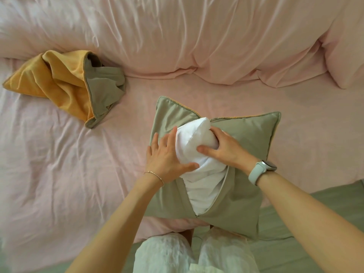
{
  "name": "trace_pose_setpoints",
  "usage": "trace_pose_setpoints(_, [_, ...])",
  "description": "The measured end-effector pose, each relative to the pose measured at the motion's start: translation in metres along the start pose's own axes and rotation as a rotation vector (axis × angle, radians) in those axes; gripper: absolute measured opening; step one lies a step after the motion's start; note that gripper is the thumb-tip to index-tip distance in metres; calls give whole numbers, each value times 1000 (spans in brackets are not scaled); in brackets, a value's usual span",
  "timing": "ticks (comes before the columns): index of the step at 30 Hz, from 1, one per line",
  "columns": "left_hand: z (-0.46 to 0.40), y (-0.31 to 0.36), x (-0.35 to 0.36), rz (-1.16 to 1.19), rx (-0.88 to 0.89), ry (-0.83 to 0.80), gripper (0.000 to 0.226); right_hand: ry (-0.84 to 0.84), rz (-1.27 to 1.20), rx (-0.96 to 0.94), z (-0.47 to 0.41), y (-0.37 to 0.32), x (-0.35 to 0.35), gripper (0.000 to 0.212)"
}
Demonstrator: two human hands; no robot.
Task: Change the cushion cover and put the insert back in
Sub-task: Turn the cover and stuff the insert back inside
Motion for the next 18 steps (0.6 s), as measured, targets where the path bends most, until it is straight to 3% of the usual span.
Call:
trace_pose_setpoints(4, [3,36,-50,334,299,319,77,50,-11,15,3,-2,4,72])
trace_pose_setpoints(7, [-5,40,-33,249,259,229,55,6,-133,-12,13,-2,13,80])
trace_pose_setpoints(10, [-9,27,-12,268,208,140,62,-127,-459,-42,30,5,14,65])
trace_pose_setpoints(13, [-12,28,-3,210,190,128,69,-57,-722,-35,37,20,-5,45])
trace_pose_setpoints(15, [-16,30,1,157,171,147,76,21,-671,-28,35,23,-12,39])
trace_pose_setpoints(18, [-22,27,9,16,131,180,79,23,-311,-62,29,15,-4,41])
Point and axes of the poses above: each hand's wrist, its own z-axis away from the middle knuckle, its own x-axis out of the palm, y = z × x, the point moved 10 cm from there along -z, towards the middle knuckle, and after that the axes turned 6 degrees about -y, right-handed, at the moved point
